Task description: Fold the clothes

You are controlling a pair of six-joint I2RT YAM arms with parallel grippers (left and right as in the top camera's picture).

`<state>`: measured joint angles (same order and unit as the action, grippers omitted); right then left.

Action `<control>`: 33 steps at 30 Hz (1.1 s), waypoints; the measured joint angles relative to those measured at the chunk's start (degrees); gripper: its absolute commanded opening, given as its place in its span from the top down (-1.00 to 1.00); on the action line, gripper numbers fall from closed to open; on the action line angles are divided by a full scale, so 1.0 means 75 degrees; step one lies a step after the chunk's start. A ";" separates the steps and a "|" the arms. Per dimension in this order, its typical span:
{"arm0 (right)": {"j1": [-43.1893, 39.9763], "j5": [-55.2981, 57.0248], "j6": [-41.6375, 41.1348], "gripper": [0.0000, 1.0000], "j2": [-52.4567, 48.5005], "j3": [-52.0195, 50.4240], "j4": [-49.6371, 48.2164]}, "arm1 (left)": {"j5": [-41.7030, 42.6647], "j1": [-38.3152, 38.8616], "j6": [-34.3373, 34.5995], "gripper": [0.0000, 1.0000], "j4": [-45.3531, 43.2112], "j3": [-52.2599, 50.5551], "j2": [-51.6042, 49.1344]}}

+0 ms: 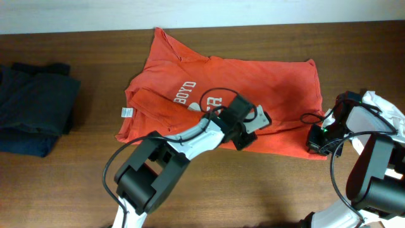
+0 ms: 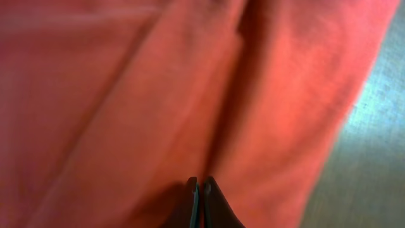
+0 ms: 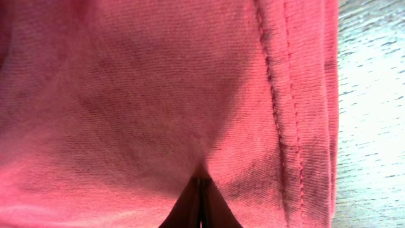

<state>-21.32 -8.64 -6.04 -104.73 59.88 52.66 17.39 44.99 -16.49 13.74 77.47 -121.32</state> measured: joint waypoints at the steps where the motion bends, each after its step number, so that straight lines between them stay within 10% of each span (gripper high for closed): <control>1: 0.0000 0.0000 0.0003 0.90 0.0000 0.0000 0.0000 | 0.0000 -0.0105 0.0003 0.91 -0.0096 0.0003 -0.0003; 33: 0.0000 -0.0029 -0.0006 0.79 0.0000 0.0000 0.0029 | -0.0892 -0.1955 0.0991 0.99 -0.0396 0.0889 -0.0627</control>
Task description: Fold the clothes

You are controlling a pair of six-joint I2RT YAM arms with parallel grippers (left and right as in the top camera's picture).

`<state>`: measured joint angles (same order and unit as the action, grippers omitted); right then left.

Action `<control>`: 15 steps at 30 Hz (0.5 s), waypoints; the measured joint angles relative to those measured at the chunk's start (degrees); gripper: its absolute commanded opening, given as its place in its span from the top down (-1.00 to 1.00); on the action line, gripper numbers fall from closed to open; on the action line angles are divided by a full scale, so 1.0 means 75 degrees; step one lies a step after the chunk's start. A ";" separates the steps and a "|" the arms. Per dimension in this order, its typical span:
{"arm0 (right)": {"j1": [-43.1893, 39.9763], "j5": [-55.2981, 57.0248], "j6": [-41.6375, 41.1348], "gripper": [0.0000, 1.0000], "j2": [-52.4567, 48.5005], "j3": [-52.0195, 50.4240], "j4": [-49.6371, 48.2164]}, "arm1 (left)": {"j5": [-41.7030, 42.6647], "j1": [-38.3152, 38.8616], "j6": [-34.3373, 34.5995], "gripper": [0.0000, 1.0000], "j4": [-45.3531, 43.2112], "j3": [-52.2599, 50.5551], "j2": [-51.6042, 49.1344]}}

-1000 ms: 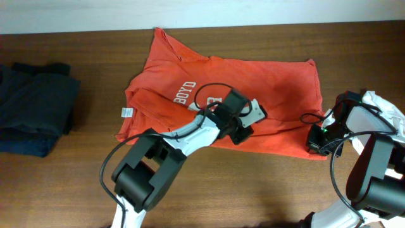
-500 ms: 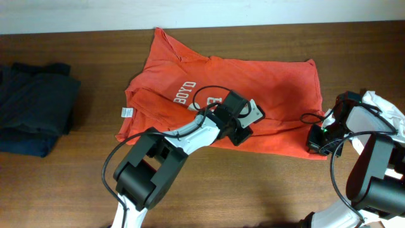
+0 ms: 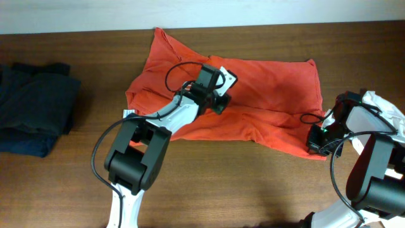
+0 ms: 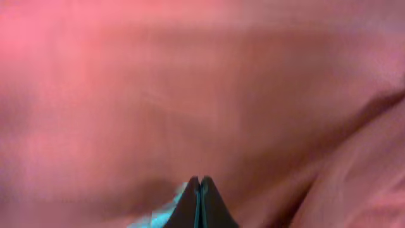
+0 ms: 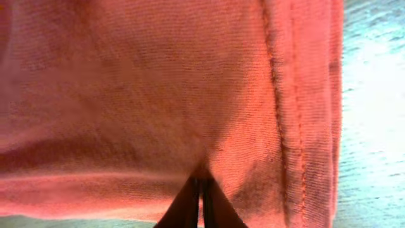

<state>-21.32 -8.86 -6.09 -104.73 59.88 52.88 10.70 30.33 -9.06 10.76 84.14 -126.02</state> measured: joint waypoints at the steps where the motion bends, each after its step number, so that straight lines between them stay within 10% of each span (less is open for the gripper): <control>1: 0.0000 -0.0006 0.0000 0.79 0.0003 -0.0003 -0.0003 | -0.0020 -0.0082 0.0015 0.99 0.0493 0.0061 0.0003; 9: 0.0000 -0.0006 0.0006 0.80 0.0015 -0.0015 -0.0055 | -0.1160 -0.1635 0.0472 0.99 0.5321 0.0405 0.1600; 15: 0.0000 -0.0003 0.0009 0.79 0.0015 -0.0015 -0.0035 | -0.1722 -0.2559 0.1524 0.99 0.5485 -0.0277 0.1600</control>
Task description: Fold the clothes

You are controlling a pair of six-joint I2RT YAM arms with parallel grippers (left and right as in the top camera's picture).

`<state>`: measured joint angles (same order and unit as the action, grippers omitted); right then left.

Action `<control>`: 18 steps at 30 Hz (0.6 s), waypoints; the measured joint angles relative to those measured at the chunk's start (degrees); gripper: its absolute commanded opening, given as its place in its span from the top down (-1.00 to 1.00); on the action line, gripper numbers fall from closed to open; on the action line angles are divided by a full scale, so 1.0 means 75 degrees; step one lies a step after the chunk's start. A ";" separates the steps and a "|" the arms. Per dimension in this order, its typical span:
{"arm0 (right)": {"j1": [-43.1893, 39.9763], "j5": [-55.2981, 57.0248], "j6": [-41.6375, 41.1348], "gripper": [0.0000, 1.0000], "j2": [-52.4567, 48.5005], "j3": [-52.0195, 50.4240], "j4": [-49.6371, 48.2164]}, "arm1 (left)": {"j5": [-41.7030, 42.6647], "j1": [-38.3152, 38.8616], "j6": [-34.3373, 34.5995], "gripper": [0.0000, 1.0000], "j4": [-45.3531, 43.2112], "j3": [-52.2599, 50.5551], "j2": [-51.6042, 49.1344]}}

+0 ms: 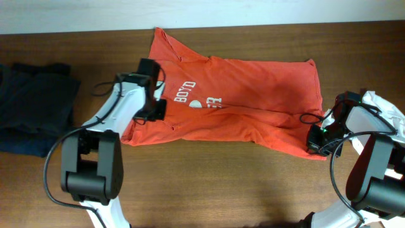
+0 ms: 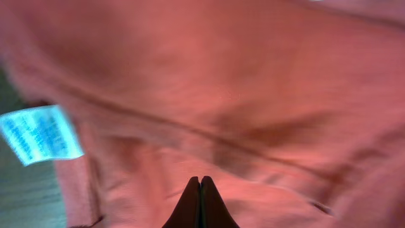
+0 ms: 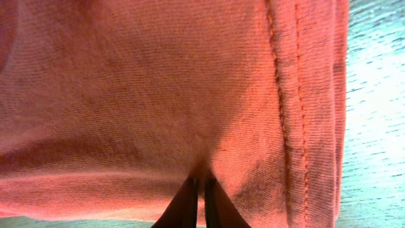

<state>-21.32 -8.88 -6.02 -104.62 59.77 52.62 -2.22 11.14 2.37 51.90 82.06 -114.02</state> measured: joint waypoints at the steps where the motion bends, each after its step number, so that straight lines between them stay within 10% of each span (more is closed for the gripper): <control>1: 0.0000 0.0000 -0.0003 0.79 0.0000 0.0000 0.0000 | -0.0029 -0.0134 0.0085 0.99 -0.0035 -0.0085 0.0000; 12: 0.0015 0.1052 -0.0207 0.78 0.0009 0.0000 0.0245 | -0.0096 -0.0848 0.0670 0.99 -0.1212 -0.1830 0.0484; 18: 0.0012 0.1906 -0.0554 0.60 -0.0026 -0.0117 0.0979 | -0.0169 -0.1005 0.1411 0.99 0.0740 -0.2122 0.0600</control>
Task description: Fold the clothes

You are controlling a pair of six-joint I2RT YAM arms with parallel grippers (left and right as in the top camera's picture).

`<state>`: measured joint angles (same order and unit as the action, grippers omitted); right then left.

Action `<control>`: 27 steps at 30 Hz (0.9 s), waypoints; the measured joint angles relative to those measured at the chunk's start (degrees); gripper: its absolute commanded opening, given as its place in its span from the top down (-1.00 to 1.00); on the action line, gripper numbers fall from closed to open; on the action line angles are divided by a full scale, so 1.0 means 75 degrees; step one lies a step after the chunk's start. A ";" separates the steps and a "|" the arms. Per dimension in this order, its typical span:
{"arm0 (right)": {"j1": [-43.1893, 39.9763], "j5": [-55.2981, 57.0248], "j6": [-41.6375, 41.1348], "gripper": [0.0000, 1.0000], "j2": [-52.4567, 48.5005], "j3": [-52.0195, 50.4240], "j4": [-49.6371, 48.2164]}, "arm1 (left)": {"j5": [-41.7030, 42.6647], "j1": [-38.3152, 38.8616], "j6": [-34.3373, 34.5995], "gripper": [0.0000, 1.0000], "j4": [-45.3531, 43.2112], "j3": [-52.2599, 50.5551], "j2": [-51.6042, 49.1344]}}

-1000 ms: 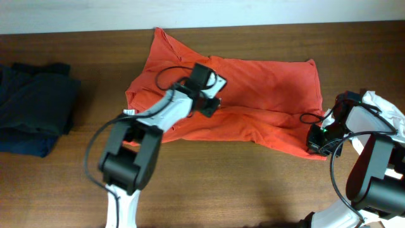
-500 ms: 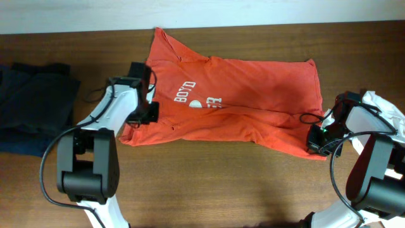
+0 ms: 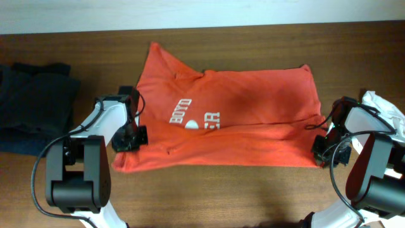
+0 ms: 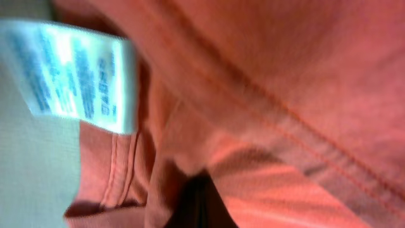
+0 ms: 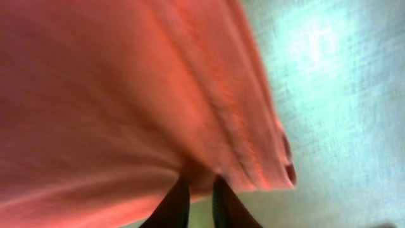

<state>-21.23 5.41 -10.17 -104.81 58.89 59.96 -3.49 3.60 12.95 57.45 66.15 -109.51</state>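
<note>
An orange T-shirt point(image 3: 253, 107) with white "BOYD" print lies spread across the wooden table point(image 3: 221, 196), face up. My left gripper point(image 3: 130, 137) is at the shirt's lower left edge. In the left wrist view it point(image 4: 200, 206) is shut on a bunched fold of the cloth, below a white care label point(image 4: 76, 73). My right gripper point(image 3: 323, 152) holds the shirt's lower right corner. In the right wrist view its fingers point(image 5: 180, 204) pinch the hemmed edge point(image 5: 253, 145) over the tabletop.
A pile of dark clothes point(image 3: 31, 107) lies at the far left of the table. A white cloth point(image 3: 380, 104) sits at the right edge beside my right arm. Bare wood runs along the front below the shirt.
My left gripper has moved from the left sleeve area down and left to the shirt's lower left edge. My right gripper has shifted slightly down. The shirt lies wider and flatter, its bottom edge straighter.
At first my left gripper was shut on cloth near the shirt's middle, with the lower part folded over. Then it was further left on the chest, then by the left sleeve, now at the left edge. My right gripper kept the right corner. The shirt is opened out.
</note>
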 measured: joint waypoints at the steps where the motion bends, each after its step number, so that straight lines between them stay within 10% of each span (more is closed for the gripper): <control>1: 0.0000 0.0099 -0.0070 0.60 -0.0035 -0.0015 0.0157 | 0.0003 -0.0015 0.0052 0.99 0.0388 -0.0073 -0.0032; 11: 0.0000 0.0326 -0.0589 0.61 -0.0061 0.0079 0.0991 | 0.0032 -0.0026 0.0169 0.90 0.1099 -0.0280 -0.0096; 14: -0.0012 0.0294 -0.0632 0.23 0.0099 0.1011 0.1693 | 0.0035 -0.0026 0.0012 -0.24 0.1040 0.0291 0.0554; 20: -0.0012 -0.0836 0.0224 -0.55 0.1361 0.3249 0.2261 | 0.0035 -0.0026 -0.0539 -0.27 -0.0615 0.1886 0.1574; 27: 0.0058 -0.3165 0.1912 -0.69 0.1454 0.3620 0.1227 | 0.0909 -0.0647 -0.1393 -0.32 -0.2396 0.1903 0.1376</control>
<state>-20.80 -18.33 4.16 -93.91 86.04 69.17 3.33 -1.26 2.50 39.48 80.42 -99.20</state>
